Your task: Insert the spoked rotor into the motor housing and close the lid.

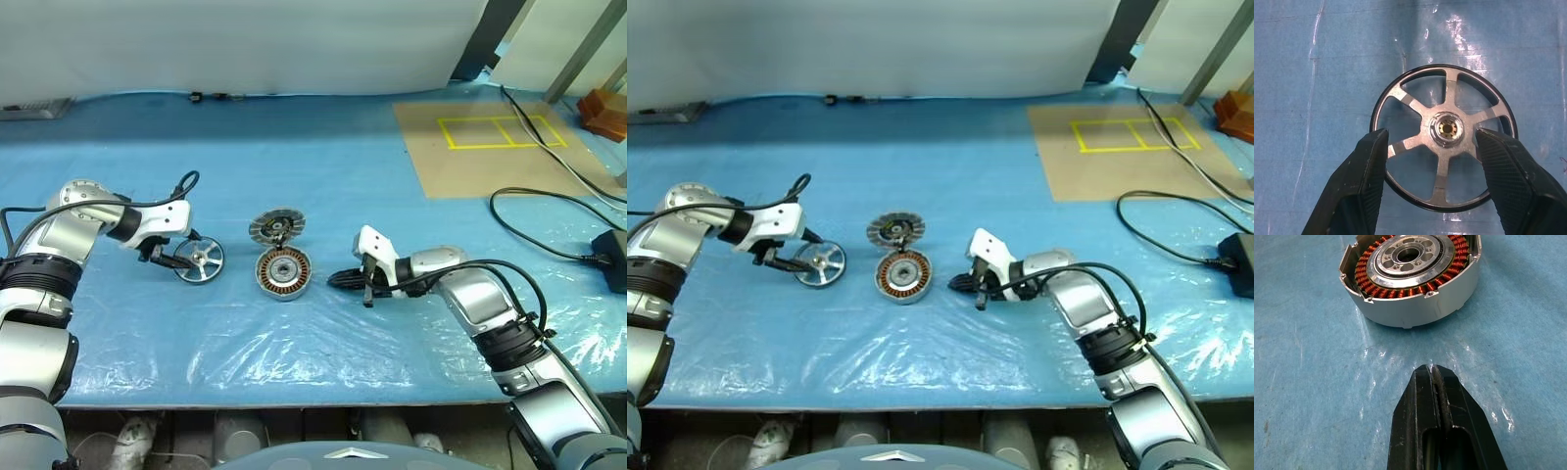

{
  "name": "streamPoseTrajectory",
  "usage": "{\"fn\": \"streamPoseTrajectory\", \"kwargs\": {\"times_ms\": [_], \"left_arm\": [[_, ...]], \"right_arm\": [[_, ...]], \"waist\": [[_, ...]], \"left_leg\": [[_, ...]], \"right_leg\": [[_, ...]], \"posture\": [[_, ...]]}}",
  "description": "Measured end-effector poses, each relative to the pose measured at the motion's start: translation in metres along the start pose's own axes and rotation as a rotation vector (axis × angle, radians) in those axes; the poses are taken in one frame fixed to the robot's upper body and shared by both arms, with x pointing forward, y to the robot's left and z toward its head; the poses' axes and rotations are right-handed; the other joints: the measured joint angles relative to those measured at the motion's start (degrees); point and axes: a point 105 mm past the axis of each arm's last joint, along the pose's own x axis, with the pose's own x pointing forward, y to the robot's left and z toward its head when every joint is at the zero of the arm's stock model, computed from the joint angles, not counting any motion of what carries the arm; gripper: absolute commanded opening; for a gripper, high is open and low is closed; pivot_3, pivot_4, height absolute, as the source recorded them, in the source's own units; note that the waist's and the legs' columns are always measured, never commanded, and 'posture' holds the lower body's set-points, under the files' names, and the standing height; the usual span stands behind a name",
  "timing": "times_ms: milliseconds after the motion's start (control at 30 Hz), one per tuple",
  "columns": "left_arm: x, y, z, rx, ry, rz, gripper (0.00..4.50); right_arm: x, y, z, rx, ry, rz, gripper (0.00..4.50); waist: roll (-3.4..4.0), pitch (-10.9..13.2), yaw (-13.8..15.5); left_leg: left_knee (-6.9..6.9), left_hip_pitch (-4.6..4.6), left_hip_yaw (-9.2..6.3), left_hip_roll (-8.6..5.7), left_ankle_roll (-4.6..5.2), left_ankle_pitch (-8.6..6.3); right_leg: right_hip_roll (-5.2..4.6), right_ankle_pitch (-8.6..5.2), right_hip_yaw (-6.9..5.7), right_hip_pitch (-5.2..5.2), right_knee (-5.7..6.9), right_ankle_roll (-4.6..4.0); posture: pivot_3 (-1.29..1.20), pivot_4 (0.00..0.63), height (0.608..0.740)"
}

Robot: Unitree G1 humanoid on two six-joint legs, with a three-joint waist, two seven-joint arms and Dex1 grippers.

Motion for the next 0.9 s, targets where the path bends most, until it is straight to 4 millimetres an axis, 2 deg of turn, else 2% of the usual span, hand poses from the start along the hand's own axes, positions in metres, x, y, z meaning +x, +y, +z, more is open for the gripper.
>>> {"fn": "streamPoseTrajectory", "kwargs": {"times_ms": [600,700,800,900], "left_arm": [[0.014,-0.02,-0.008,0.025,0.032,-0.062,2.93],[0.013,-0.022,-0.006,0.03,0.031,-0.062,2.44],[0.009,-0.021,-0.005,0.044,0.037,-0.044,1.71],[0.01,-0.022,-0.005,0.039,0.033,-0.026,1.71]], "right_arm": [[0.002,0.0,-0.002,-0.002,0.013,-0.006,0.0],[0.001,-0.001,-0.003,-0.003,0.016,-0.009,0.0],[0.001,-0.001,-0.003,-0.003,0.016,-0.01,0.0],[0.001,-0.001,-0.003,-0.002,0.016,-0.01,0.0]], "waist": [[0.0,0.0,-0.1],[0.0,0.0,-0.1],[0.07,0.0,-0.1],[0.17,0.0,-0.1]], "left_leg": [[-0.01,0.02,0.0,0.0,-0.01,0.0],[-0.01,0.03,0.0,0.0,-0.01,-0.01],[-0.02,0.05,0.0,-0.01,-0.01,-0.01],[-0.03,0.11,0.0,-0.01,-0.01,-0.01]], "right_leg": [[-0.01,0.0,0.0,0.01,0.0,0.0],[-0.01,-0.01,0.0,0.03,0.0,-0.01],[-0.03,-0.03,0.01,0.13,-0.01,-0.05],[-0.05,-0.12,0.01,0.31,-0.01,-0.19]], "posture": [[0.0,0.15,0.74],[0.0,0.15,0.74],[0.0,0.15,0.74],[0.0,0.15,0.74]]}}
